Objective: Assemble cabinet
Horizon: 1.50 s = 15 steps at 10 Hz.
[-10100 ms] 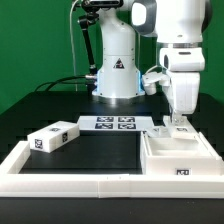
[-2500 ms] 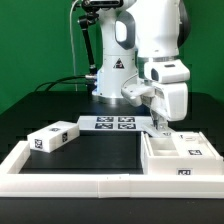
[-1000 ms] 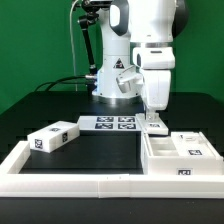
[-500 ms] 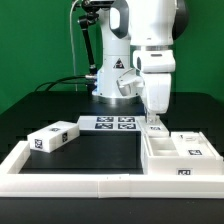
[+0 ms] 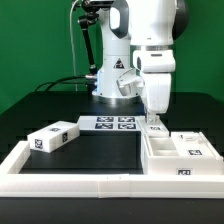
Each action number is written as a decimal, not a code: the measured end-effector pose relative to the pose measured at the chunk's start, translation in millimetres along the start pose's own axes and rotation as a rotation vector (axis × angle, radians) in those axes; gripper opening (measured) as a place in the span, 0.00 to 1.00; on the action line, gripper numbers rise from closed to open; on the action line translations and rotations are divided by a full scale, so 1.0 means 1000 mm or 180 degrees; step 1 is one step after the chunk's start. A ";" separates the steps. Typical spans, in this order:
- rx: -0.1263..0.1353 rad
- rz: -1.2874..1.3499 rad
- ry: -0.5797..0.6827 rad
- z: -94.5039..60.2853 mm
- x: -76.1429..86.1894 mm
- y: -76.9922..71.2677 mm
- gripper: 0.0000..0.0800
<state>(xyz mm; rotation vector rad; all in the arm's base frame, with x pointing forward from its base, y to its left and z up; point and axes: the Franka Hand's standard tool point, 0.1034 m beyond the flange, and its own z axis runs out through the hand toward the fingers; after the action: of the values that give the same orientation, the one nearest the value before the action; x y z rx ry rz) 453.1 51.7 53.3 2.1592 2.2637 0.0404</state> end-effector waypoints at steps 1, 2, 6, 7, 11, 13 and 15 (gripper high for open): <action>0.0004 0.0003 -0.0007 -0.001 0.000 0.002 0.09; 0.0006 0.0002 -0.0007 -0.001 0.000 0.002 0.09; 0.0006 0.0004 -0.0005 0.000 0.000 0.001 0.09; -0.0067 0.0004 0.0027 -0.001 0.002 0.002 0.09; -0.0200 0.0004 0.0094 0.000 0.006 0.002 0.09; -0.0246 0.0015 0.0122 0.001 0.006 0.002 0.09; -0.0245 0.0022 0.0132 0.003 0.006 0.001 0.09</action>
Offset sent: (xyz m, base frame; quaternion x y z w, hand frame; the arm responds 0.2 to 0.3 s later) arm 0.0000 0.0000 0.0000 0.0000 0.0000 0.0000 1.0000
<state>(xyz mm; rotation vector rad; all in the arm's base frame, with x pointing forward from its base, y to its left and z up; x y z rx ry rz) 454.3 58.0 50.3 2.1476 2.2367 0.1707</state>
